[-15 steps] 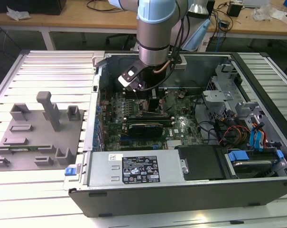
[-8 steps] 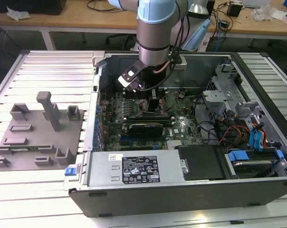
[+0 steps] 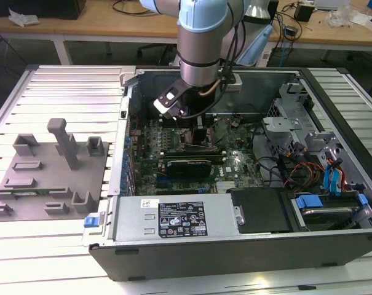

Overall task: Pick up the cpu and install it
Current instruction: 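Place the cpu into insertion slot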

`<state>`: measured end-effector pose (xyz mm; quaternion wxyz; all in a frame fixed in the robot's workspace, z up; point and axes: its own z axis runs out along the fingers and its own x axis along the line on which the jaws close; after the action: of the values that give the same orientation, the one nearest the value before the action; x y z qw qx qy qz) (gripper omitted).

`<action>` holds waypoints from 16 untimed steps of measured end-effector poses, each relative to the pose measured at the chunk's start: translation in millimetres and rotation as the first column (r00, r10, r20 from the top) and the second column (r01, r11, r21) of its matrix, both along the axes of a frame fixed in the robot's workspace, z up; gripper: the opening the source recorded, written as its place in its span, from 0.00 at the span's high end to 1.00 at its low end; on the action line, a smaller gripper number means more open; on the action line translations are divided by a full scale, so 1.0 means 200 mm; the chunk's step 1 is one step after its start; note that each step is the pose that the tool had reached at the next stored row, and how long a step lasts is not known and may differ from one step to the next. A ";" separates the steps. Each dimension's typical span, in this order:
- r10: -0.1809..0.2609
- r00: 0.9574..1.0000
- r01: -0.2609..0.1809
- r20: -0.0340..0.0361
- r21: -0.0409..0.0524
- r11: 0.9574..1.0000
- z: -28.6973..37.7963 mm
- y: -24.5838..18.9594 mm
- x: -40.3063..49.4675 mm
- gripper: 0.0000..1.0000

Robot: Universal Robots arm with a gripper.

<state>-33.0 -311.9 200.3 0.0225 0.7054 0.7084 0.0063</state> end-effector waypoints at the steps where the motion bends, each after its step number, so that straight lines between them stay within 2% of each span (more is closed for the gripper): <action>1: 0.001 1.000 -0.001 0.000 0.000 1.000 0.000 0.000 0.002 0.45; 13: 0.002 1.000 -0.002 0.000 0.000 1.000 -0.005 0.001 0.007 0.45; 16: 0.002 1.000 -0.002 0.000 -0.006 1.000 -0.007 0.001 0.007 0.45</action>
<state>-31.6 -311.8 198.9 0.0245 0.7046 0.7091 0.0042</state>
